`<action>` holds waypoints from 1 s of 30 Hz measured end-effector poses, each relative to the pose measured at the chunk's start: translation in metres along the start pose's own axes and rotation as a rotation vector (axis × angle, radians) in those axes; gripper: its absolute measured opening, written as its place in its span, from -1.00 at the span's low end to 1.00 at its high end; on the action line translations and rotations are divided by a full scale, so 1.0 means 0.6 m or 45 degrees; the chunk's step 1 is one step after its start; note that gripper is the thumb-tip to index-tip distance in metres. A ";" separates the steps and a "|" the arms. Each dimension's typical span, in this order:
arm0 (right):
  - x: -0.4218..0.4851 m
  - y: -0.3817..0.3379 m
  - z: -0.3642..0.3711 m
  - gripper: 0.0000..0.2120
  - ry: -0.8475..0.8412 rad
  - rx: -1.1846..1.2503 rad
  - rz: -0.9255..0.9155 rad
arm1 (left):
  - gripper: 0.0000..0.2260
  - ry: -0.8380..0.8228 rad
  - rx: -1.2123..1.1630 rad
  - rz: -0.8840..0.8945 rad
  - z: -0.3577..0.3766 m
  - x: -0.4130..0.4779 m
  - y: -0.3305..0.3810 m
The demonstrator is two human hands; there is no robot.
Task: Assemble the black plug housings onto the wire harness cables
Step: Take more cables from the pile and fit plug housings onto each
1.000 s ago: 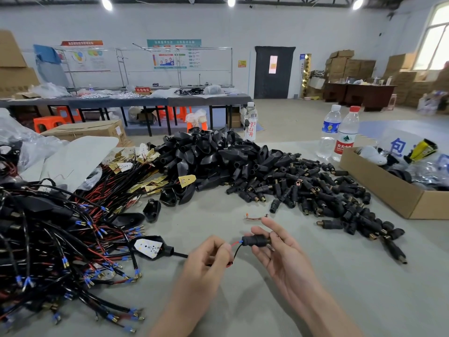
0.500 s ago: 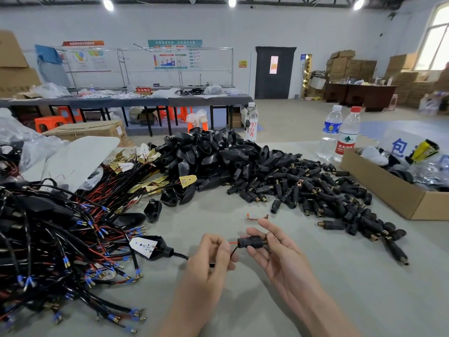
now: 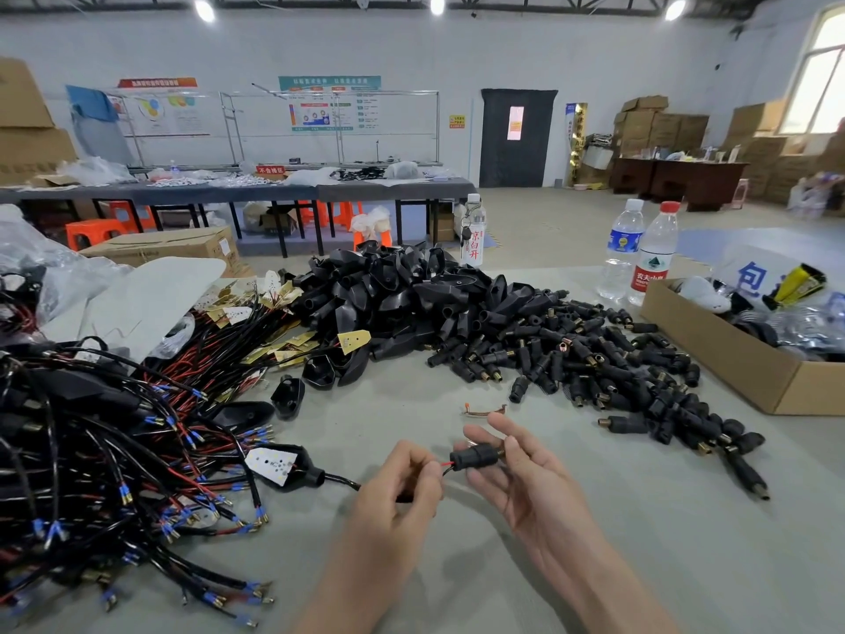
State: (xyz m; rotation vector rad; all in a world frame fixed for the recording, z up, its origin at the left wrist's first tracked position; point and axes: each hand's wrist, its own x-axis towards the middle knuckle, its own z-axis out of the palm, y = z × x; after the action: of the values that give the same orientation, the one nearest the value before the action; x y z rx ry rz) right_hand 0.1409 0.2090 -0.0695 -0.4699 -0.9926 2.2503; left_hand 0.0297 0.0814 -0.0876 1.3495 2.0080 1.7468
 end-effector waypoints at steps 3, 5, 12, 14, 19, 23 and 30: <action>0.001 0.008 -0.002 -0.72 0.045 -0.359 -0.048 | -0.70 0.049 0.160 0.083 -0.006 -0.003 -0.002; 0.003 0.013 -0.004 -0.70 0.075 -0.501 -0.101 | -0.71 0.039 0.248 0.111 -0.009 -0.003 -0.001; 0.010 0.019 -0.008 -0.72 0.124 -0.516 -0.140 | -0.90 0.073 0.284 0.020 -0.011 -0.003 0.001; 0.010 0.021 -0.007 -0.72 0.138 -0.464 -0.122 | -0.86 0.070 0.251 -0.003 -0.011 -0.002 0.003; 0.011 0.024 -0.005 -0.74 0.168 -0.340 -0.106 | -0.89 0.065 0.230 0.006 -0.009 -0.002 -0.002; 0.008 0.023 -0.003 -0.76 0.150 -0.212 -0.083 | -0.88 0.057 0.272 -0.017 -0.008 -0.001 -0.006; 0.007 0.018 0.000 -0.78 0.144 -0.101 -0.053 | -0.80 0.189 0.118 -0.050 -0.004 0.003 -0.010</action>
State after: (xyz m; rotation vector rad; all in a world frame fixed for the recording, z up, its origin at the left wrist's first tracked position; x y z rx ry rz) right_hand 0.1333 0.2061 -0.0780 -0.5985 -1.0268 2.1287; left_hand 0.0241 0.0815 -0.0910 1.2296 2.2035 1.8058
